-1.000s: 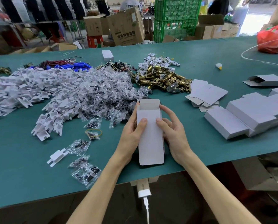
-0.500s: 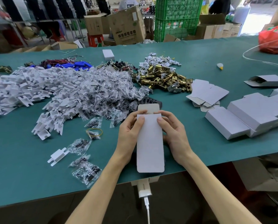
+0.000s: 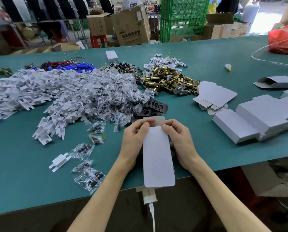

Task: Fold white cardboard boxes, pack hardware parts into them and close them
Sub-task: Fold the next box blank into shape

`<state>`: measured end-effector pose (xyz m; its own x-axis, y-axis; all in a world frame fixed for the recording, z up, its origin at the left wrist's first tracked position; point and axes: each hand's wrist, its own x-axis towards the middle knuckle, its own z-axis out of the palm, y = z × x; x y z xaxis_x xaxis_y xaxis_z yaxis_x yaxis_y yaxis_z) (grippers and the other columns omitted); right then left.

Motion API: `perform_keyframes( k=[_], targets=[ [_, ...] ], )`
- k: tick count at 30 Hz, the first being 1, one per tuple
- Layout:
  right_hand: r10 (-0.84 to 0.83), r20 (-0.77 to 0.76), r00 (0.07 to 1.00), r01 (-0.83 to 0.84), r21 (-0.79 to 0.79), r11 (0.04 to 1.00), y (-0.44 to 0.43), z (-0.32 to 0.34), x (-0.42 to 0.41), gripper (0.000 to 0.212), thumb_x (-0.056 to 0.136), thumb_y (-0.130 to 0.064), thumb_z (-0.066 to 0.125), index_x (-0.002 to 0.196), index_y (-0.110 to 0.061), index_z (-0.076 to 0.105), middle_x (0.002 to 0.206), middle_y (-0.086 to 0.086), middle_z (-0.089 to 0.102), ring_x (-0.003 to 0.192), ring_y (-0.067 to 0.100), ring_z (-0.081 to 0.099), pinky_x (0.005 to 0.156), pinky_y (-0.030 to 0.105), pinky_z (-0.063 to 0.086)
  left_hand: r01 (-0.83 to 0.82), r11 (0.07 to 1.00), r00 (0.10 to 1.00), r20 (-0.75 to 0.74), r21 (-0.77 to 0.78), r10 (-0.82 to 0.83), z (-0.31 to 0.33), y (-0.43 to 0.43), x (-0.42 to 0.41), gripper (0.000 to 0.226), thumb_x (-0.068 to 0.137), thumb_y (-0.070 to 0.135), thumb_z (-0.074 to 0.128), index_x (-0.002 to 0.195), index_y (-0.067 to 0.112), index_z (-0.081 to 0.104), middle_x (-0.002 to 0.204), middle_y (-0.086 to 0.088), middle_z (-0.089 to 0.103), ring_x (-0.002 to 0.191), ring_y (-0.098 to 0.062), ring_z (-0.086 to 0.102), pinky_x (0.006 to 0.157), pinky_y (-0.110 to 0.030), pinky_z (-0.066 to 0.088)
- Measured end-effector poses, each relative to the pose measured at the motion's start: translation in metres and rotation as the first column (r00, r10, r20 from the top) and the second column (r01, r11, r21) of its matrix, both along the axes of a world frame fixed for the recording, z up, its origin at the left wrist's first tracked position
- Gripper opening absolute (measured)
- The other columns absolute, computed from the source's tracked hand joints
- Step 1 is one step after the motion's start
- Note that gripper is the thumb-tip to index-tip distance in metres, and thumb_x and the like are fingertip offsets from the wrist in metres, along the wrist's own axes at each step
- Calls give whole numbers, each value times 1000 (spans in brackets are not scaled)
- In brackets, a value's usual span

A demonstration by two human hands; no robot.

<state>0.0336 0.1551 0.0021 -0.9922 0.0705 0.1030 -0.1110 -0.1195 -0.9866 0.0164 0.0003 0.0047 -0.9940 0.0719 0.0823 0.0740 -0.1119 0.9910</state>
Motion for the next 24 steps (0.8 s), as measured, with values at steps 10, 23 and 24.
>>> perform_keyframes(
  k=[10, 23, 24],
  targets=[
    [-28, -74, 997, 28, -1, 1000, 1, 2, 1, 18, 98, -10, 65, 115, -17, 68, 108, 8, 72, 86, 20, 68, 77, 44, 55, -11, 998, 998, -63, 57, 15, 0, 0, -1, 15, 102, 28, 65, 110, 19, 75, 95, -23, 68, 81, -25, 57, 73, -44, 45],
    [18, -18, 1000, -18, 1, 1000, -1, 1, 1, 19, 95, -7, 69, 114, -9, 66, 109, 6, 73, 83, 18, 70, 70, 34, 58, -15, 1000, 1000, 11, -8, 15, -1, 1, -2, 9, 101, 7, 63, 105, 5, 70, 93, -11, 70, 80, -22, 61, 71, -38, 51],
    [21, -18, 1000, -21, -4, 1000, -1, 1, 1, 20, 95, -6, 69, 115, -9, 66, 109, 6, 73, 82, 17, 70, 70, 33, 58, -11, 1000, 1000, 18, -6, 12, -1, 1, -2, 9, 101, 6, 63, 106, 4, 70, 93, -11, 70, 80, -22, 61, 71, -37, 51]
  ],
)
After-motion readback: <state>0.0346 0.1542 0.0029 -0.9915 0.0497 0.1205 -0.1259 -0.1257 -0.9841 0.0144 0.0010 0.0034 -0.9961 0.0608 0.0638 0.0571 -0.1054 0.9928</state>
